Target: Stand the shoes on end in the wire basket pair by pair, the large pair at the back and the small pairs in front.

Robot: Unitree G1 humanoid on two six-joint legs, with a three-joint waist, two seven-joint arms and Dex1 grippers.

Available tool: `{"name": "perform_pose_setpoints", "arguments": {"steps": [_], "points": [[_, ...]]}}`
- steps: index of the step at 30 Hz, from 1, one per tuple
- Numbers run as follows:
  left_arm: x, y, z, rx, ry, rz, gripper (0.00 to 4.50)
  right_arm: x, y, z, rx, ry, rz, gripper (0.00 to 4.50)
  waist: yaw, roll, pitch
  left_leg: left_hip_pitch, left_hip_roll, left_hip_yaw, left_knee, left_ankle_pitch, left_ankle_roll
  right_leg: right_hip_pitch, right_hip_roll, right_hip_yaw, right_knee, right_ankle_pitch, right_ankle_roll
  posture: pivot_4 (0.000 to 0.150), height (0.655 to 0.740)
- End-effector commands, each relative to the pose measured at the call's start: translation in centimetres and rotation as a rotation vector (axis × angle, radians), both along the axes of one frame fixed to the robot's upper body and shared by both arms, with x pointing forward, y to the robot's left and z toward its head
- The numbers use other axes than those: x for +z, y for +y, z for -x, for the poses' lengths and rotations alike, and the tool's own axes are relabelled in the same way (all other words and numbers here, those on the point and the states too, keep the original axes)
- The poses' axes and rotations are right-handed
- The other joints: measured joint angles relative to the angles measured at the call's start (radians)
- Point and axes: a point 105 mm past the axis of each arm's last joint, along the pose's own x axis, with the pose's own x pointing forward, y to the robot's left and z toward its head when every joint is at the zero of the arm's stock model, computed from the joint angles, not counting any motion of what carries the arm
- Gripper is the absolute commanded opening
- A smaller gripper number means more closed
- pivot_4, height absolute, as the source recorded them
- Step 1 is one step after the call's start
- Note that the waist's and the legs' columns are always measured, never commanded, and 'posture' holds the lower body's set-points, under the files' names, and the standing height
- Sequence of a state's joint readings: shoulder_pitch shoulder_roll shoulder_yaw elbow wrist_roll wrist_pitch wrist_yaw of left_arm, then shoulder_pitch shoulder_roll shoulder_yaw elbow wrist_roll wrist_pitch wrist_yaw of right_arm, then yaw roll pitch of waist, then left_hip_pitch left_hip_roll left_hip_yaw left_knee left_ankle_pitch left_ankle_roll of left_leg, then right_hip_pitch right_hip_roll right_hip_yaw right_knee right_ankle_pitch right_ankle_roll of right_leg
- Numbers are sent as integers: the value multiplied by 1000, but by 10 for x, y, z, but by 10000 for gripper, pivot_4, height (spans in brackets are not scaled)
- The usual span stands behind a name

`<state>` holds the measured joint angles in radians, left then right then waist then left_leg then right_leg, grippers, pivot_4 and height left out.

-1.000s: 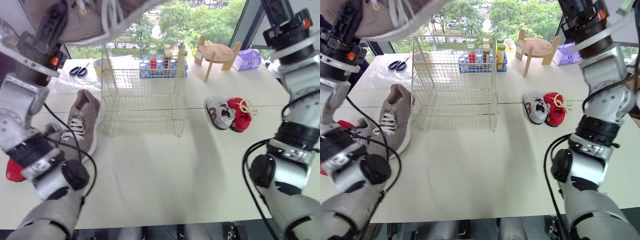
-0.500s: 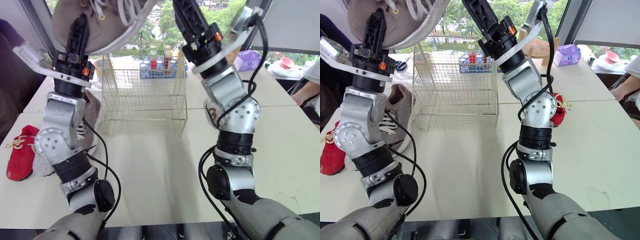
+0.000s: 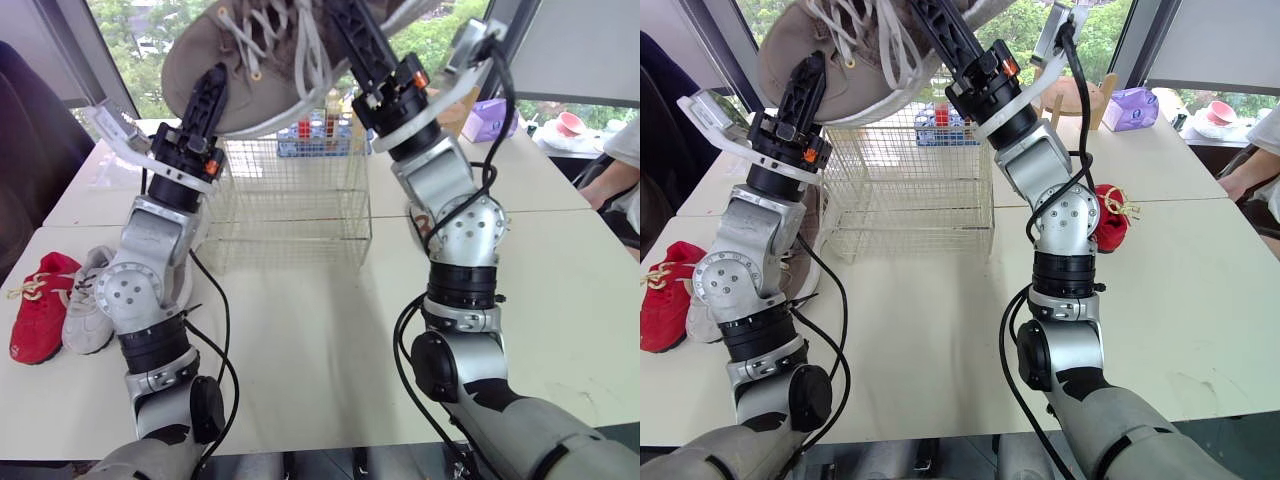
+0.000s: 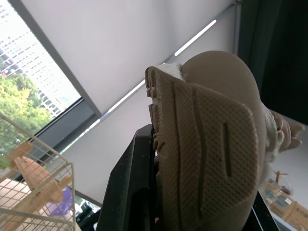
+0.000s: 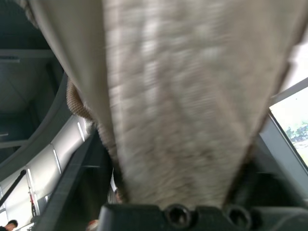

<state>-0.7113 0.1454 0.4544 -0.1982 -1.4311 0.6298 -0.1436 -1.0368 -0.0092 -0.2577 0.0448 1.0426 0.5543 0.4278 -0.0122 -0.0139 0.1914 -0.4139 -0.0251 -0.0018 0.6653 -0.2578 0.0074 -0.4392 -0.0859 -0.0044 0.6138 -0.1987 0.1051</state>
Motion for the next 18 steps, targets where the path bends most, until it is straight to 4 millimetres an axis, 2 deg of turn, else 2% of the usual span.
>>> {"name": "perform_pose_setpoints", "arguments": {"steps": [1, 2, 4, 5, 6, 8, 10, 13, 15, 16, 18], "points": [[8, 0, 7, 4, -41, -4, 5523, 11, 3, 16, 25, -84, 3, 17773, 0, 0, 0, 0, 0, 0, 0, 0, 0, 0, 0, 0, 0, 0, 0, 1500, 7400], [7, 0, 7, 2, -39, -15, 5523, 12, 2, 16, 16, -90, 7, 16809, 0, 0, 0, 0, 0, 0, 0, 0, 0, 0, 0, 0, 0, 0, 0, 1500, 7400], [2, -3, 9, -3, -31, -65, 15418, 14, -3, 13, -24, -101, 7, 16479, -1, 0, 0, 0, 0, 0, 0, 0, 0, 0, 0, 0, 0, 0, 0, 1500, 7400], [0, -6, 12, -10, -36, -96, 16848, 16, -8, 12, -52, -116, 4, 16479, -2, 0, 0, 0, 0, 0, 0, 0, 0, 0, 0, 0, 0, 0, 0, 1500, 7400], [-3, -7, 13, 5, -25, -128, 23838, 24, -16, 11, -88, -148, -36, 16479, -2, 0, 0, 0, 0, 0, 0, 0, 0, 0, 0, 0, 0, 0, 0, 1500, 7400], [-11, -8, 15, 44, 4, -220, 31662, 39, -30, 7, -178, -222, -68, 16479, -1, 0, 0, 0, 0, 0, 0, 0, 0, 0, 0, 0, 0, 0, 0, 1500, 7400], [-15, -9, 18, 50, 13, -262, 43052, 46, -35, 4, -225, -265, -44, 16479, 1, 0, 0, 0, 0, 0, 0, 0, 0, 0, 0, 0, 0, 0, 0, 1500, 7400], [-24, -6, 33, 84, 17, -382, 44138, 62, -44, -8, -280, -368, 133, 16479, -3, 1, 1, 0, 0, 1, -1, 0, 0, 0, 0, 0, -1, 0, 0, 1500, 7400], [-38, -6, 45, 133, 41, -538, 44138, 76, -52, -18, -347, -475, 291, 16479, -4, 1, 1, 0, 0, 1, -2, 0, 0, -1, 0, 1, -1, 0, 0, 1500, 7400], [-45, -6, 51, 157, 51, -609, 44138, 79, -55, -25, -404, -523, 380, 16479, -8, 2, 1, 0, 0, 1, -2, 0, 0, -1, 0, 1, -1, 0, 0, 1500, 7400], [-53, -3, 57, 192, 76, -653, 44138, 81, -55, -32, -411, -551, 471, 16479, -8, 2, 1, 1, 0, 2, -4, 0, 0, -2, 0, 1, -1, 0, -1, 1500, 7400]]}}
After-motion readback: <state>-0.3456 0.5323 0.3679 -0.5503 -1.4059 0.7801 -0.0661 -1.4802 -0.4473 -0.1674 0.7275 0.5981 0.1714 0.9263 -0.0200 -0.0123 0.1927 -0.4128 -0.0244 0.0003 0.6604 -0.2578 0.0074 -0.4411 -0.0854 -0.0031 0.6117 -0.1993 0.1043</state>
